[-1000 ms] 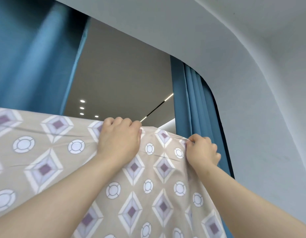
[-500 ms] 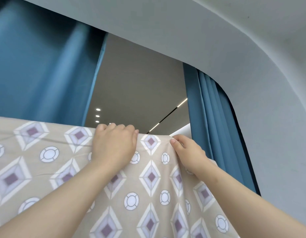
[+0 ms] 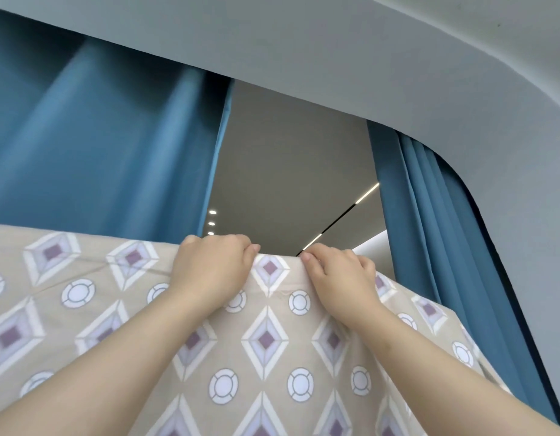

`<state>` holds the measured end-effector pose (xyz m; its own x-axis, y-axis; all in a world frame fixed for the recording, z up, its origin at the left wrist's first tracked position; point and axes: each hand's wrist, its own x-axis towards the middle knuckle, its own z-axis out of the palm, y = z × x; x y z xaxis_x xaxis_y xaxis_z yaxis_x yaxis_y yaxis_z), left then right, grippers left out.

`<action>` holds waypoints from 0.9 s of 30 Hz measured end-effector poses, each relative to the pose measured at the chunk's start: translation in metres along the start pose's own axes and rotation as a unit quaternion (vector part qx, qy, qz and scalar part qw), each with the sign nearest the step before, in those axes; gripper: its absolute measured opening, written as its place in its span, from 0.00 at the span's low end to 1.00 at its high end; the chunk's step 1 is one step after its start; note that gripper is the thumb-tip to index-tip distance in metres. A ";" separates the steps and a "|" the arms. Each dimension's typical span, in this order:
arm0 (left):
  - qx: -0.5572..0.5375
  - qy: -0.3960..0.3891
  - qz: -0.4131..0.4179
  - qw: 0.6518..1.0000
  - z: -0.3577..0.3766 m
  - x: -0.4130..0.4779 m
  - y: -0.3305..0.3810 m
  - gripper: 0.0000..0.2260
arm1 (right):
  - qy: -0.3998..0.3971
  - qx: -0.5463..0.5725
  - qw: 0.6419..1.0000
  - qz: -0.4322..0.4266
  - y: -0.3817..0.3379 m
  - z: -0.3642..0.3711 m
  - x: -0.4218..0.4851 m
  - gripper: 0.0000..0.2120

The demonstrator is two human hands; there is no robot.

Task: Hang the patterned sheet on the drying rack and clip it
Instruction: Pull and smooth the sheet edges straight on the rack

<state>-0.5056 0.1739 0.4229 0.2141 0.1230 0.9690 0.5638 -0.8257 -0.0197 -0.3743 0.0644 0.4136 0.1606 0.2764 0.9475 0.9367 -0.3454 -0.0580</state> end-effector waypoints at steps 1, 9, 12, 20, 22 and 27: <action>0.000 -0.008 -0.005 1.000 -0.002 -0.001 -0.006 0.16 | 0.000 0.012 1.000 0.009 0.000 0.001 0.001 0.14; -0.083 -0.046 -0.029 0.995 -0.013 0.006 -0.010 0.12 | -0.009 0.057 0.997 0.056 -0.003 -0.004 0.013 0.13; -0.062 -0.015 -0.011 0.998 -0.013 0.008 -0.001 0.13 | 0.037 0.025 0.998 0.045 -0.004 -0.007 0.013 0.12; -0.093 -0.078 0.048 0.991 -0.012 0.003 0.006 0.15 | 0.048 -0.017 0.997 0.065 0.007 -0.010 0.000 0.11; -0.095 -0.065 0.037 0.993 -0.013 0.001 0.002 0.15 | 0.018 -0.020 0.999 0.036 0.001 -0.011 -0.001 0.12; -0.007 -0.056 0.012 0.998 -0.010 0.000 -0.008 0.16 | -0.046 -0.032 0.998 0.000 -0.008 -0.001 0.004 0.17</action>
<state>-0.5186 0.1752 0.4251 0.3166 0.1630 0.9345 0.5467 -0.8364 -0.0393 -0.3815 0.0669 0.4178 0.1906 0.3577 0.9142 0.9155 -0.4009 -0.0340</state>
